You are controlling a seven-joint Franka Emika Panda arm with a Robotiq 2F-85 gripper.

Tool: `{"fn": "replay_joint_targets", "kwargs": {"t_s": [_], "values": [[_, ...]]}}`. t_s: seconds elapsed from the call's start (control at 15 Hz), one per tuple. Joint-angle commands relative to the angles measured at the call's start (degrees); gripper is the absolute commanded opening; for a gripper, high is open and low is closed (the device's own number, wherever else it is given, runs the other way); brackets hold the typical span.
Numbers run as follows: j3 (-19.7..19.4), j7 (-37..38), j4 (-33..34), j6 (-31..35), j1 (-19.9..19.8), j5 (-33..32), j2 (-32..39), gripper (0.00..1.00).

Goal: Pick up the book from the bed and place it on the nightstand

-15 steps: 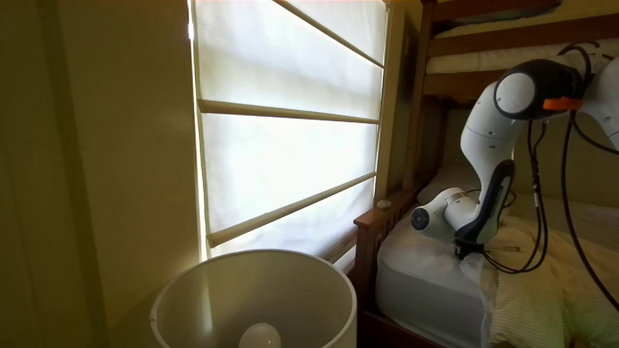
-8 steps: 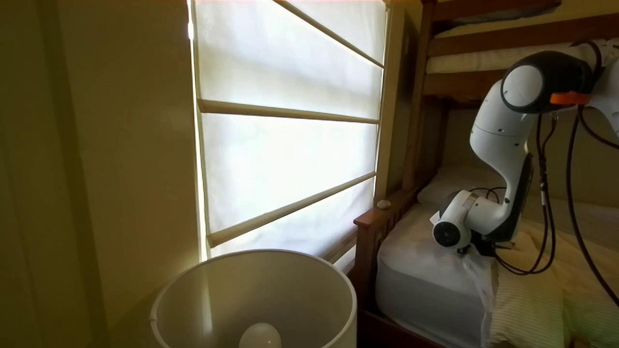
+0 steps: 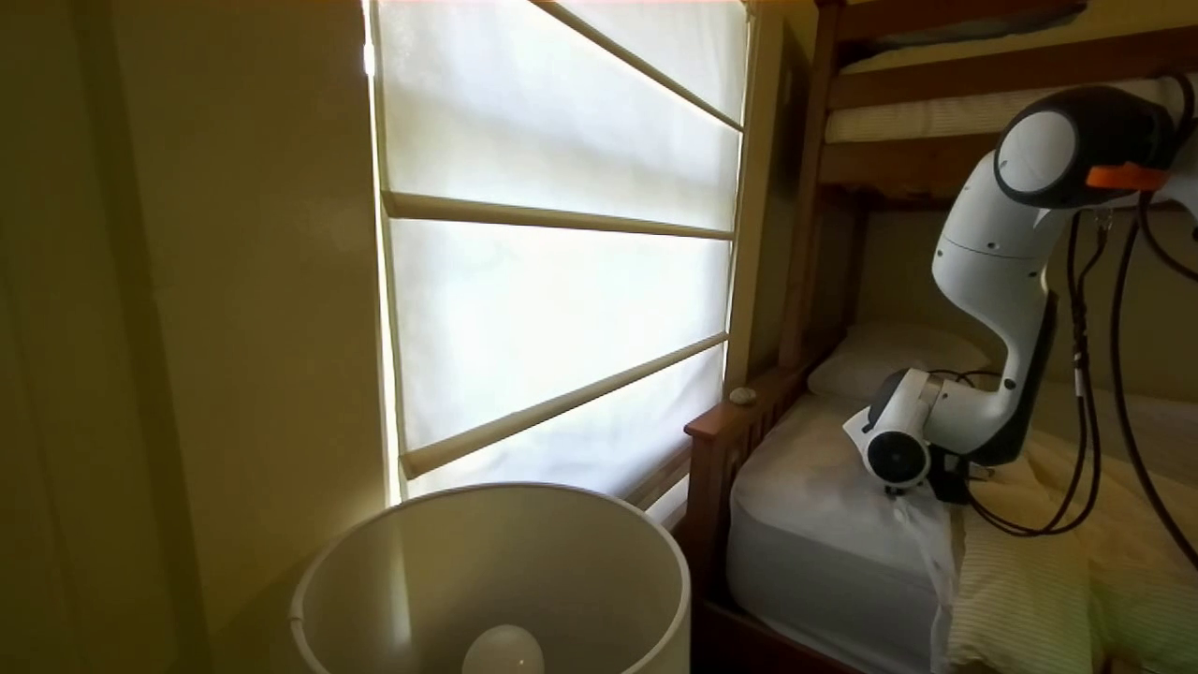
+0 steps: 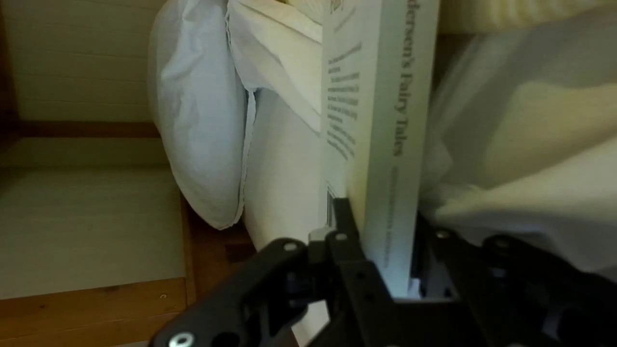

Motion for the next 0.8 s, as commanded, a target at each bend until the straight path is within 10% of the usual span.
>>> {"fn": "replay_joint_targets", "kwargs": {"t_s": [0.0, 0.73], "values": [[1.72, -0.7, -3.36, 6.9, -2.88, -0.8, -5.88, 0.06], [-4.73, 9.7, -10.03, 44.43, -12.88, -14.91, -30.2, 0.06]]}}
